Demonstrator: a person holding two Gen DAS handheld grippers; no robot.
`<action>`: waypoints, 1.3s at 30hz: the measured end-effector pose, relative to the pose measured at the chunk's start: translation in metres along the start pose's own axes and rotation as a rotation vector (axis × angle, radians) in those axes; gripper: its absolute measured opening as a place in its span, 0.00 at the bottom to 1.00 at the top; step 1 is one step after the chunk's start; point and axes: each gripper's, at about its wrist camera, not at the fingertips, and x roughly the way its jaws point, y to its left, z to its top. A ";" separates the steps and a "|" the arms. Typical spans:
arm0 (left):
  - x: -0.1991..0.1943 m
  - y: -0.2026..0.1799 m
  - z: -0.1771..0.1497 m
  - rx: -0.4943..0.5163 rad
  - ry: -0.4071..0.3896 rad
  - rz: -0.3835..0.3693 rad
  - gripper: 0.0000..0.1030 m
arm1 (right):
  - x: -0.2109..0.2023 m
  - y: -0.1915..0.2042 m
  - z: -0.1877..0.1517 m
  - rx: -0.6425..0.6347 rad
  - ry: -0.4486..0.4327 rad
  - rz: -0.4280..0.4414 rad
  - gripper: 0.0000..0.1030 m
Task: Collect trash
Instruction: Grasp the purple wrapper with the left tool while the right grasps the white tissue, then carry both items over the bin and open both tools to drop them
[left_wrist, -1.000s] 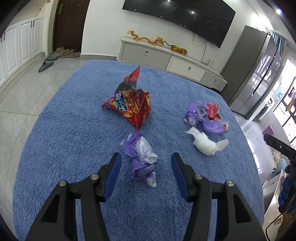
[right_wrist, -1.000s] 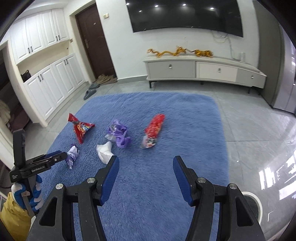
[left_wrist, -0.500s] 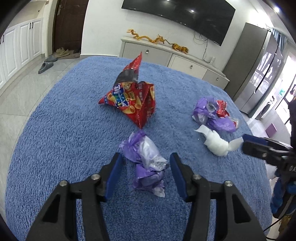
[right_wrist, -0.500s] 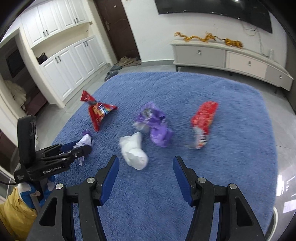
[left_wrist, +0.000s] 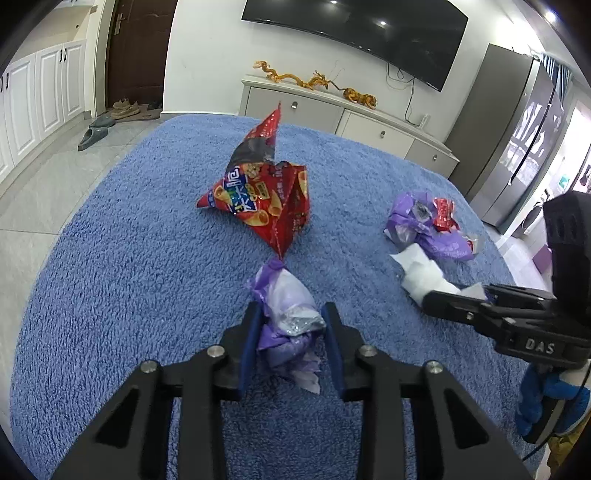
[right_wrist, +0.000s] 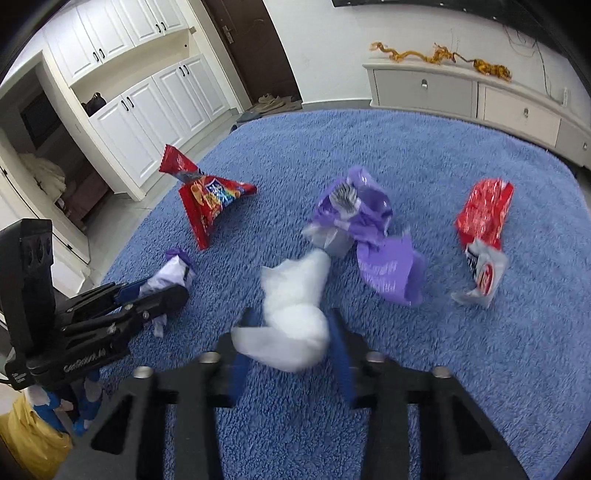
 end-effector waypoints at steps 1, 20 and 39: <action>0.000 -0.002 0.000 0.010 0.000 0.008 0.29 | -0.005 0.000 -0.003 -0.006 -0.003 0.005 0.26; -0.074 -0.077 -0.004 0.117 -0.063 -0.054 0.27 | -0.185 -0.051 -0.118 0.154 -0.232 -0.160 0.24; -0.048 -0.287 -0.009 0.372 0.138 -0.328 0.27 | -0.284 -0.185 -0.255 0.543 -0.335 -0.382 0.24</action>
